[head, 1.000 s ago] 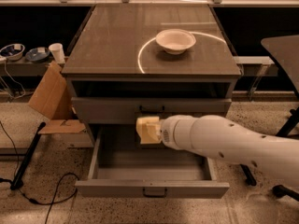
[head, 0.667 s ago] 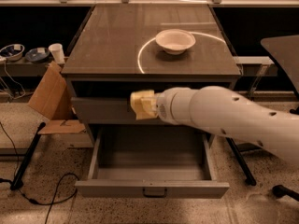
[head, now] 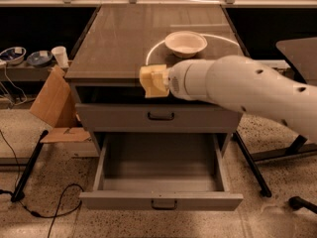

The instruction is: Pick sponge from middle drawer and place on counter

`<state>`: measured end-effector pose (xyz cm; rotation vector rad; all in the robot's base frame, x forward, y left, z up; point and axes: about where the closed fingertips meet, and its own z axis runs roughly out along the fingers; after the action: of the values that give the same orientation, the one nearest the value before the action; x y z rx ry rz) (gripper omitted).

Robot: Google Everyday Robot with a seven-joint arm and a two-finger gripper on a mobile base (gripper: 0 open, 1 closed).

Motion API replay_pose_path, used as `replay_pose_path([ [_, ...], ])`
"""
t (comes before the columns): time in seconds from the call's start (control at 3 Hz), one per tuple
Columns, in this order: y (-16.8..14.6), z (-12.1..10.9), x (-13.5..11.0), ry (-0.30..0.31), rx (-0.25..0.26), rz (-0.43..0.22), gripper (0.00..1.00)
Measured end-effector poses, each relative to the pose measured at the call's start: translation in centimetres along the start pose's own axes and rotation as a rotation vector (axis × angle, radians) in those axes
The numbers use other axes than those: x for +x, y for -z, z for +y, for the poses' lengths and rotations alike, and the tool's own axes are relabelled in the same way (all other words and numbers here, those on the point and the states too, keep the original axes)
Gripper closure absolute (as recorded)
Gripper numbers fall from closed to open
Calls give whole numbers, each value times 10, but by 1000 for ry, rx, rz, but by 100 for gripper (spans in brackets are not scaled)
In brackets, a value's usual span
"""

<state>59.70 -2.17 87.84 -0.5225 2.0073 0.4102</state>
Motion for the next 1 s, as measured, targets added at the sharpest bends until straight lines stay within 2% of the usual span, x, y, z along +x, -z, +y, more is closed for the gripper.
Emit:
replay_pose_path([
  [0.33, 6, -17, -49, -22, 24, -63, 100],
  [0.67, 3, -20, -80, -22, 23, -88, 100],
  [1.0, -16, -13, -109, -2, -3, -88, 100],
])
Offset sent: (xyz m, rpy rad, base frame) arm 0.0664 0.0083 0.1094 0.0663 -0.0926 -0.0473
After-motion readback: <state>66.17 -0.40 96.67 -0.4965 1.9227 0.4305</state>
